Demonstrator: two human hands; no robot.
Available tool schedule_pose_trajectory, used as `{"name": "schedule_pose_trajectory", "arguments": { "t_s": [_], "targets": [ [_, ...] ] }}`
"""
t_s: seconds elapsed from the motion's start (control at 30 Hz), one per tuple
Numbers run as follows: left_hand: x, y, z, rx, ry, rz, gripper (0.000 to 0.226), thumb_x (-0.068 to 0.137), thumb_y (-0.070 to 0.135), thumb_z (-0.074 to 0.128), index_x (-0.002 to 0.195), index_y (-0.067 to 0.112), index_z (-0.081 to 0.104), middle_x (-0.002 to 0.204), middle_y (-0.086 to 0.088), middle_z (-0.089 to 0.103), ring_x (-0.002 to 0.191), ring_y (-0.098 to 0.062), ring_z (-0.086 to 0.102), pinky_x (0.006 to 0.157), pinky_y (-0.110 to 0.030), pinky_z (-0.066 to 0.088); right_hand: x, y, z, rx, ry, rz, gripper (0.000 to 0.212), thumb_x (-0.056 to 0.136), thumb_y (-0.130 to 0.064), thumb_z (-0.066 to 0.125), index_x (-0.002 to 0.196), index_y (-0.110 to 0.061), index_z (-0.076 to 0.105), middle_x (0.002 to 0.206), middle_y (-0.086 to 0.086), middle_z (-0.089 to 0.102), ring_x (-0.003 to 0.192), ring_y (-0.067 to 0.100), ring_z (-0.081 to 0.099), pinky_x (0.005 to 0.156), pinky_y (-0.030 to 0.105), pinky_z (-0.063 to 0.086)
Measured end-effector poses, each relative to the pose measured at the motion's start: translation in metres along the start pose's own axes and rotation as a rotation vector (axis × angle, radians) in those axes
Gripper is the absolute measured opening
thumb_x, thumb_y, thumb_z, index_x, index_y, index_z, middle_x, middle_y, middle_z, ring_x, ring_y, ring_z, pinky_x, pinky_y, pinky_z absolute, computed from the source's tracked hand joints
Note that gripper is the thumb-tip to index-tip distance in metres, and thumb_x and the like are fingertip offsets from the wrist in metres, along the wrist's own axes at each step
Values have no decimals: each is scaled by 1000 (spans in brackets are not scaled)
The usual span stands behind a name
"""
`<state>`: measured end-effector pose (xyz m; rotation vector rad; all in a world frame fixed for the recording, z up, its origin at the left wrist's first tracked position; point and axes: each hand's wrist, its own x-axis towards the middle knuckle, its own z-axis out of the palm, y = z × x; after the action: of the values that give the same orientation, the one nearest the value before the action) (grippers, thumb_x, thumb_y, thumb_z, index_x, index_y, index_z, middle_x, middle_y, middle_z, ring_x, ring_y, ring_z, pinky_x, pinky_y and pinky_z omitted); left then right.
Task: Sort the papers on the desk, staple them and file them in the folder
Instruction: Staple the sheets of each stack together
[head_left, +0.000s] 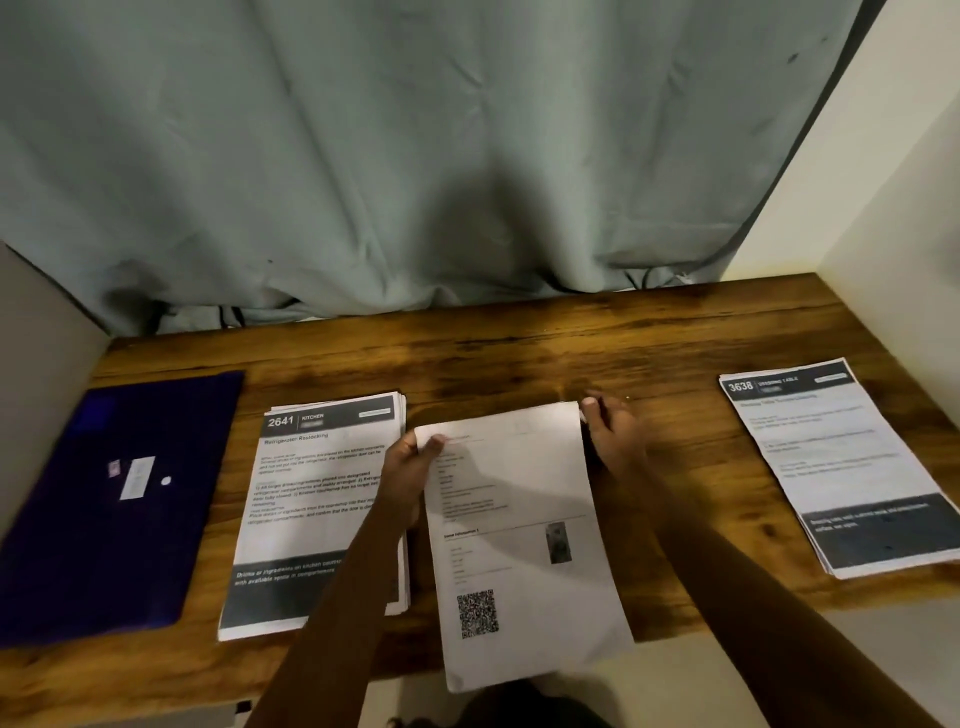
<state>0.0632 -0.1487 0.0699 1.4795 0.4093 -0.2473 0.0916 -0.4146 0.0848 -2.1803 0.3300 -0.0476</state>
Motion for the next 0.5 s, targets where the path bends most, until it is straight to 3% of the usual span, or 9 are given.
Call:
{"name": "schedule_pose_trajectory", "arguments": {
  "t_s": [0.07,0.1,0.13,0.2,0.27,0.33,0.4,0.5],
  "targets": [
    [-3,8,-4,-89,0,-11,23,96,19,53,113,5,59,106,-14,69,91,-26,69,70,-36,59,-23,-11,-3,280,-179,153,26,101,-33,39,115,-19,56,106,2,63,94,11,60,75,17,44],
    [-3,12,-8,-142,5,-18,24,96,17,53,115,3,58,107,-15,69,89,-25,70,67,-34,58,-30,-12,-2,363,-281,218,25,101,-35,38,117,-23,53,107,-5,61,94,6,57,78,14,43],
    [-3,16,-12,-189,20,-17,24,96,16,52,116,3,58,108,-16,68,88,-25,70,66,-33,58,-33,-10,2,393,-346,264,29,100,-39,38,122,-23,50,113,-4,59,101,8,56,85,17,40],
    [0,24,-21,-248,76,-26,23,96,16,54,116,6,59,110,-16,68,89,-25,70,64,-33,58,-32,-1,12,397,-361,340,48,95,-50,44,129,-17,48,128,8,55,118,23,52,102,34,39],
    [3,32,-29,-287,146,-60,24,95,19,57,116,9,59,109,-14,68,91,-26,69,61,-35,58,-37,0,17,432,-380,357,48,92,-51,48,124,-15,50,124,10,56,117,26,52,108,43,36],
    [4,41,-38,-356,194,-88,26,94,18,58,118,8,58,107,-13,69,88,-26,69,54,-36,57,-42,-3,23,357,-375,297,44,92,-48,51,120,-14,50,122,8,58,118,25,52,109,43,36],
    [5,48,-50,-382,233,-112,24,94,20,58,116,11,58,104,-11,70,84,-25,69,52,-37,57,-47,-8,26,402,-457,285,54,86,-51,59,126,-16,51,126,3,58,117,21,54,103,40,43],
    [7,56,-67,-362,275,-109,23,95,25,56,115,15,58,105,-9,71,90,-26,70,66,-43,59,-54,-24,36,310,-540,151,29,95,-27,53,121,-15,57,109,-4,66,96,12,65,77,27,54]
  ]
}}
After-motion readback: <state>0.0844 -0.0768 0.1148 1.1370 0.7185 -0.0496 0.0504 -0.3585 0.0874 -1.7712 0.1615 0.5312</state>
